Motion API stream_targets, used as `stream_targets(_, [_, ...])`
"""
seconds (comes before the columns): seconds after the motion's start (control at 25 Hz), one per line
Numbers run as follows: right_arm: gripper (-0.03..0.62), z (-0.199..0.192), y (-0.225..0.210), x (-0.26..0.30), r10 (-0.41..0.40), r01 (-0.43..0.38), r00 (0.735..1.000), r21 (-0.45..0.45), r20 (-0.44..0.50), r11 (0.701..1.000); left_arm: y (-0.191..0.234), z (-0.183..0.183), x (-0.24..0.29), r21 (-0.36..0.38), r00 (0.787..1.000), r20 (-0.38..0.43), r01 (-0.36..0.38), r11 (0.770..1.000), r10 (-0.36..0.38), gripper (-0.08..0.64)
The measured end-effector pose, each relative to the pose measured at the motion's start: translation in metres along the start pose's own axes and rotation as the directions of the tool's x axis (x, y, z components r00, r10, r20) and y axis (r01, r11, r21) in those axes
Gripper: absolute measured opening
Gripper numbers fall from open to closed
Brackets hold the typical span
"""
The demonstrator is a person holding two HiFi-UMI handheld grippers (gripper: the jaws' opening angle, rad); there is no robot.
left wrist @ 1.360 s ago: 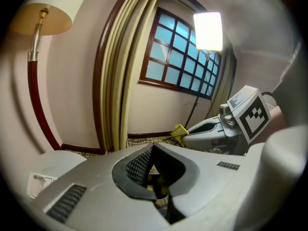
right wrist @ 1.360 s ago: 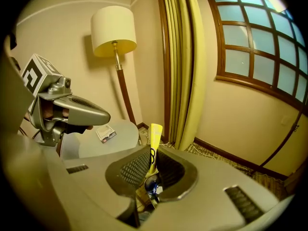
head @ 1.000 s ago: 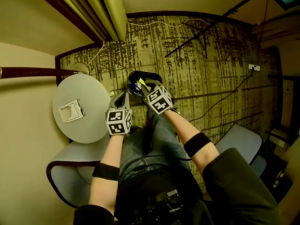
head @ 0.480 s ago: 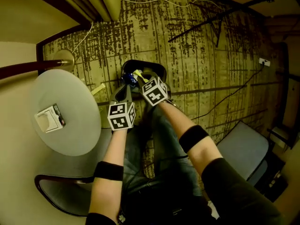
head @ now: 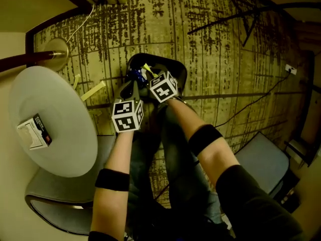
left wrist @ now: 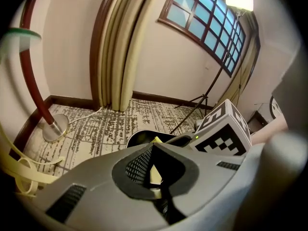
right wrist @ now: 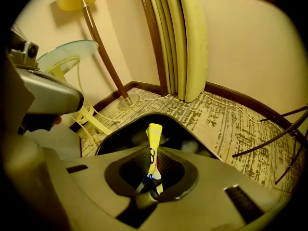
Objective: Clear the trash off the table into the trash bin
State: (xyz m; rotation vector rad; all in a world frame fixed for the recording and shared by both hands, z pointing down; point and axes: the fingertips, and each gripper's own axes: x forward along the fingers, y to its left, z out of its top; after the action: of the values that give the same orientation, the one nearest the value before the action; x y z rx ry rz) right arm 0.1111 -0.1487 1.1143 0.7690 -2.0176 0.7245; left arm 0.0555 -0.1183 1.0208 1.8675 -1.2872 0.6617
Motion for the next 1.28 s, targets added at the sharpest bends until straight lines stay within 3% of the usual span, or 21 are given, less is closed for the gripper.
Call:
stream_targets(0.12, [0.077, -0.007, -0.005, 0.023, -0.017, 0.017, 1.0, -0.026, -0.008, 1.0, 0.005, -0.008, 0.014, -0.004, 1.0, 0.008, -0.001, 1.0, 0.001, 0.0])
stream_targets(0.36, [0.216, -0.01, -0.004, 0.038, -0.032, 0.03, 0.999, -0.051, -0.033, 0.998, 0.009, -0.012, 0.017, -0.014, 1.0, 0.019, -0.003, 1.0, 0.003, 0.0])
stream_targets(0.56, [0.295, -0.014, -0.004, 0.035, -0.038, 0.035, 0.998, -0.057, -0.054, 0.998, 0.009, -0.011, 0.008, -0.024, 1.0, 0.016, -0.005, 1.0, 0.006, 0.0])
stream_targets(0.84, [0.295, 0.0, -0.004, 0.006, -0.052, 0.048, 0.997, -0.074, -0.061, 0.996, 0.003, 0.005, -0.012, -0.03, 1.0, 0.018, -0.001, 1.0, 0.002, 0.0])
stream_targets(1.0, [0.276, 0.023, 0.002, -0.043, -0.048, 0.044, 0.998, -0.079, -0.047, 0.996, -0.014, 0.028, -0.045, -0.03, 1.0, 0.02, 0.003, 1.0, -0.002, 0.0])
stream_targets(1.12, [0.195, 0.05, 0.013, -0.096, -0.047, 0.045, 0.999, -0.083, -0.02, 0.996, -0.033, 0.054, -0.085, -0.024, 0.999, 0.033, 0.011, 1.0, -0.01, 0.0])
stream_targets(1.28, [0.031, 0.098, 0.028, -0.174, -0.062, 0.066, 0.997, -0.09, 0.047, 0.994, -0.061, 0.09, -0.146, 0.02, 0.998, 0.056, 0.022, 1.0, -0.023, 0.0])
